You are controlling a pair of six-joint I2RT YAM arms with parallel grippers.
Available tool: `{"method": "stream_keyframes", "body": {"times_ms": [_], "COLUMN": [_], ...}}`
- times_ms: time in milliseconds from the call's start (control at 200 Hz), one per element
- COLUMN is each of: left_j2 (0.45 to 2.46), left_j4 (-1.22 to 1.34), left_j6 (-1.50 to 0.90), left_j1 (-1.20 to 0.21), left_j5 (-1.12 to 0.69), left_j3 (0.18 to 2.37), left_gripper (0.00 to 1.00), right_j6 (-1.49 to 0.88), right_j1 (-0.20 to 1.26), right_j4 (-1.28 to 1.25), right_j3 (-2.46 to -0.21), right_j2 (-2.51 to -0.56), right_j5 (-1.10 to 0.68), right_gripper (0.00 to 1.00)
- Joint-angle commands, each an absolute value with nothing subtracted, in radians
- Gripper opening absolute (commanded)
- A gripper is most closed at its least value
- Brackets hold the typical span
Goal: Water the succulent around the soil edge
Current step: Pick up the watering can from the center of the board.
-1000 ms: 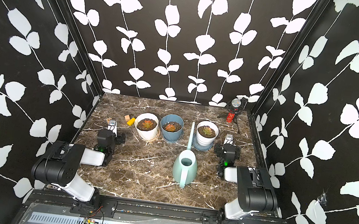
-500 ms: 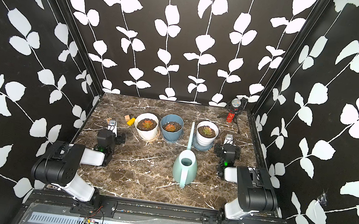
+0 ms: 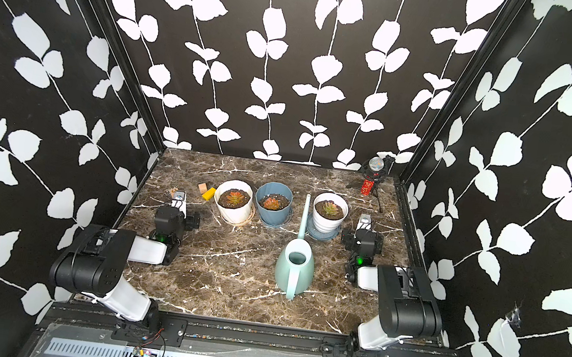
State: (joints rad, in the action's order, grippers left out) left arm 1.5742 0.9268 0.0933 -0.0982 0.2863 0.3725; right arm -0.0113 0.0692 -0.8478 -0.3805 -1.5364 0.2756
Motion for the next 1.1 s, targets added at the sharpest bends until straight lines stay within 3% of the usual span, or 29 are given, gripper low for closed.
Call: {"method": "stream_keyframes", "body": {"times_ms": [0,210,260,305,355,525,685,1095], "left_j2": [1.554,1.552,1.535,1.454,1.353,1.129,1.099,0.942], "left_j4": [0.915,0.915,0.918,0.732,0.5,0.226,-0.155,-0.507], "left_j6": [0.082,0.081,0.097,0.1,0.082,-0.029,-0.115,-0.408], "left_j1": [-0.091,-0.087,-0.089,-0.105,-0.125,-0.208,-0.34,-0.662], "left_j5": [0.275,0.268,0.276,0.31,0.384,0.421,0.462,0.583], "left_j3": [0.39,0.388,0.399,0.46,0.55,0.745,0.914,0.768], "left_gripper": [0.99,0.99,0.96,0.92,0.9,0.87,0.86,0.92], "right_j6": [-0.015,-0.013,-0.023,-0.037,-0.019,-0.178,-0.326,-0.864], "right_j1": [0.064,0.068,0.082,0.091,0.102,0.148,0.347,1.135], "right_j4": [-0.871,-0.863,-0.638,-0.428,-0.332,0.051,0.359,0.861], "right_j3": [-0.388,-0.403,-0.485,-0.589,-0.661,-0.899,-0.956,-0.959], "right_j2": [-1.53,-1.513,-1.435,-1.372,-1.298,-1.127,-1.038,-0.979], "right_j5": [0.273,0.293,0.377,0.434,0.477,0.549,0.622,0.932], "right_gripper": [0.99,0.99,0.99,0.99,0.99,0.99,0.99,0.99]}}
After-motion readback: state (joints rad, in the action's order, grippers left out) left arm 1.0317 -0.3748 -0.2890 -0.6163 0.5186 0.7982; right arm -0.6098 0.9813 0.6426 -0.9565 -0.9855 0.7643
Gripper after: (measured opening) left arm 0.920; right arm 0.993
